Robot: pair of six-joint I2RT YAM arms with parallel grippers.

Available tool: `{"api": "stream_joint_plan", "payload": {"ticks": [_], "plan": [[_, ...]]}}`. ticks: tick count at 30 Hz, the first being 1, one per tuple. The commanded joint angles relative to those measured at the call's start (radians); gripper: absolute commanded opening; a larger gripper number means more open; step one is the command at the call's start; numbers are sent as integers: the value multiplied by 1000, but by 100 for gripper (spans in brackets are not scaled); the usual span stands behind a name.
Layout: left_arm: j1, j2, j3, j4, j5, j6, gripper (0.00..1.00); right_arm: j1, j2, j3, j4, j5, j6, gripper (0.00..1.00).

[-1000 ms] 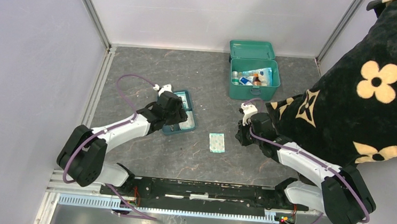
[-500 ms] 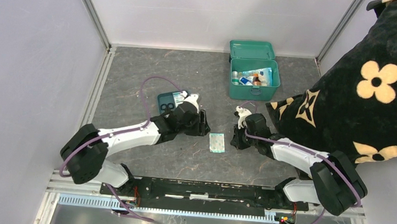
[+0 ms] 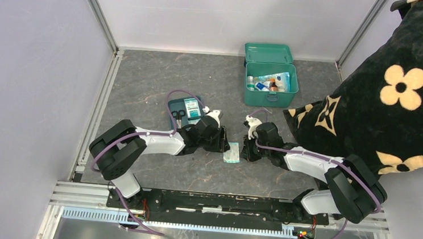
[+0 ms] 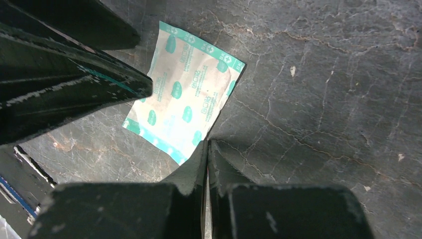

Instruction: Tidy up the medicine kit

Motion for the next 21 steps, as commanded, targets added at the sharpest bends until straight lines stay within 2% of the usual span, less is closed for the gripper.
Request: {"api": "stream_joint_plan", "payload": {"ticks": [1, 8, 13, 21], "plan": [[-18, 60, -25, 66, 23, -50, 57, 6, 26, 23, 25, 16, 3, 5], [-31, 121, -50, 107, 30, -76, 47, 7, 47, 17, 30, 25, -2, 5], [-33, 124, -47, 105, 21, -75, 32, 6, 54, 14, 32, 27, -2, 5], [-33, 102, -26, 49, -28, -53, 17, 6, 34, 10, 23, 49, -6, 5]]}}
